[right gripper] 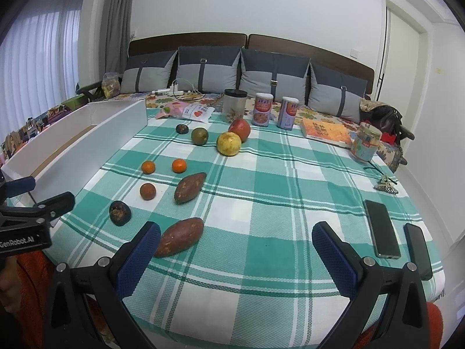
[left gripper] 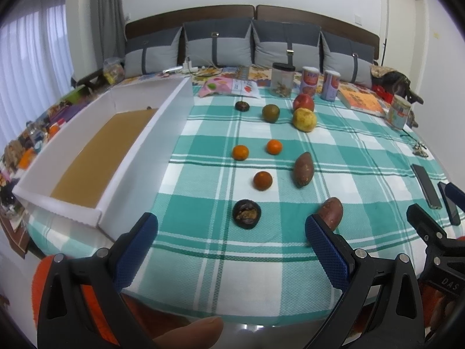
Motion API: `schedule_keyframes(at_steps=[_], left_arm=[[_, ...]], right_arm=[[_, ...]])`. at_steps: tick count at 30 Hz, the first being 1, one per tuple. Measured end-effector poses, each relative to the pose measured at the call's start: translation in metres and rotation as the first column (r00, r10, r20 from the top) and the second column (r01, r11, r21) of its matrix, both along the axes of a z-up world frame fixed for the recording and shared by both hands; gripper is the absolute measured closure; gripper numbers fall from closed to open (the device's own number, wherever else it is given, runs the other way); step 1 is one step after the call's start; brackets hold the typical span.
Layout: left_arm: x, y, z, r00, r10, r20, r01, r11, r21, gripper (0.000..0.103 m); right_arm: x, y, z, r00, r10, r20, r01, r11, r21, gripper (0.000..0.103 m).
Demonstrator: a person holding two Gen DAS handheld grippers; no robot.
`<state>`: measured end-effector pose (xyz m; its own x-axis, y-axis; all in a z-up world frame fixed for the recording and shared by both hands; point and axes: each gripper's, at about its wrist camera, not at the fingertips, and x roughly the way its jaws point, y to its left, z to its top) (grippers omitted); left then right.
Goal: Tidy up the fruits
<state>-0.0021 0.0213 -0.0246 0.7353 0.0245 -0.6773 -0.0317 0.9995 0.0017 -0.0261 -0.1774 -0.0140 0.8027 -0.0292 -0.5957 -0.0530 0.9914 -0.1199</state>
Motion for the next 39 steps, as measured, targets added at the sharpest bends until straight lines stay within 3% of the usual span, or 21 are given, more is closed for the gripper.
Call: schedule_keyframes(at_steps=[7, 20, 29, 33, 39], left_arm=[[0.008, 0.009, -0.009, 0.999, 0.006, -0.054, -0.009, 0.999, -0.043, 0.001], [0.018, 0.002, -0.023, 0.994, -0.005, -0.110, 0.003, 1.000, -0.021, 0.001], [0.049, -0.005, -0.068, 0.968, -0.035, -0.248, 0.026, 0.999, -0.039, 0.001], [0.064, -0.017, -0.083, 0.967, -0.038, -0.253, 0.040, 0.999, 0.003, 0.001], [0.071, -0.017, -0.109, 0.947, -0.026, -0.321, 0.039, 0.999, 0.036, 0.001]], right_arm=[[0.002, -0.003, -0.004, 1.000, -0.002, 0.000, 0.002, 1.000, 0.007, 0.000], [0.009, -0.021, -0.012, 1.000, -0.026, -0.013, 0.027, 0.998, 0.054, 0.000], [0.013, -0.031, -0.021, 0.999, -0.029, -0.040, 0.032, 0.996, 0.082, 0.000], [0.014, -0.029, -0.025, 0.999, -0.013, -0.051, 0.018, 0.996, 0.083, 0.000], [0.015, -0.030, -0.029, 0.998, 0.004, -0.064, 0.002, 0.996, 0.092, 0.000]])
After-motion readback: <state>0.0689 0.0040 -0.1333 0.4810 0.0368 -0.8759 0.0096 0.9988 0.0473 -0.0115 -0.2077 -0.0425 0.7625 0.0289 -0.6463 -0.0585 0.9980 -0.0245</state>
